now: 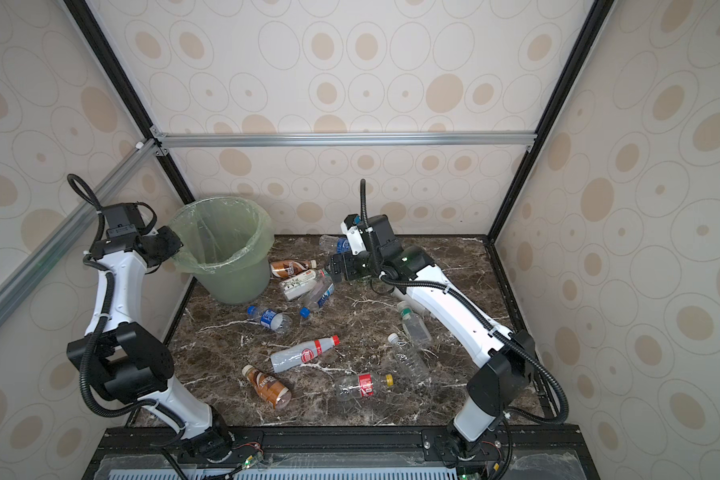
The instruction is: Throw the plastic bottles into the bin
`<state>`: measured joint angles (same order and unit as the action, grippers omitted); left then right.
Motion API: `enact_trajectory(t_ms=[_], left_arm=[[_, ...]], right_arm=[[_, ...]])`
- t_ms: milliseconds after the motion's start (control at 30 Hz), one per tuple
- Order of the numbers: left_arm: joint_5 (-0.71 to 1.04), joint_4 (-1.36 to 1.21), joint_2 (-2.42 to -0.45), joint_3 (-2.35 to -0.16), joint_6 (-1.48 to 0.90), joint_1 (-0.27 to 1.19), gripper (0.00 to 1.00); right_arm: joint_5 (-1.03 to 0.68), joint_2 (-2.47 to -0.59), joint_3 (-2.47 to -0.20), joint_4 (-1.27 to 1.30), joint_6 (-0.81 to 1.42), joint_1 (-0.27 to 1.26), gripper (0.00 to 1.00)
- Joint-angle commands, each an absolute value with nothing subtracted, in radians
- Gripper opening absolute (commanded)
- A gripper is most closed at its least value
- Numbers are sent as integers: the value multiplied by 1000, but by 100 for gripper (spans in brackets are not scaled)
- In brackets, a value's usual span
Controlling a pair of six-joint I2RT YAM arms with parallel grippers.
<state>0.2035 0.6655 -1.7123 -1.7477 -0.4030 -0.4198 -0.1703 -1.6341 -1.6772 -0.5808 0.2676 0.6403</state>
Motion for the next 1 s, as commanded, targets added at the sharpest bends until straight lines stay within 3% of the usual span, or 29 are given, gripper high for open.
enact_trajectory(t_ms=[0,200,267,500,967], left_arm=[[230,667,-1718,-1812,-382,-425,0],[243,681,-1755,-1833,-370,-425,0],[229,680,-1759,-1829,-367,-425,8],[236,683,-1777,-1830,-353,-425,13],[244,670,-1782,-1838,-348,-424,41]], right_arm=[[-161,-1645,-1693,-571,273,654,99],[-154,-1647,-1688,-572,275,657,99],[-150,-1644,-1687,-572,274,656,99],[-142,-1644,-1678,-572,273,659,99],[-140,-1649,-1663,-555,283,661,99]])
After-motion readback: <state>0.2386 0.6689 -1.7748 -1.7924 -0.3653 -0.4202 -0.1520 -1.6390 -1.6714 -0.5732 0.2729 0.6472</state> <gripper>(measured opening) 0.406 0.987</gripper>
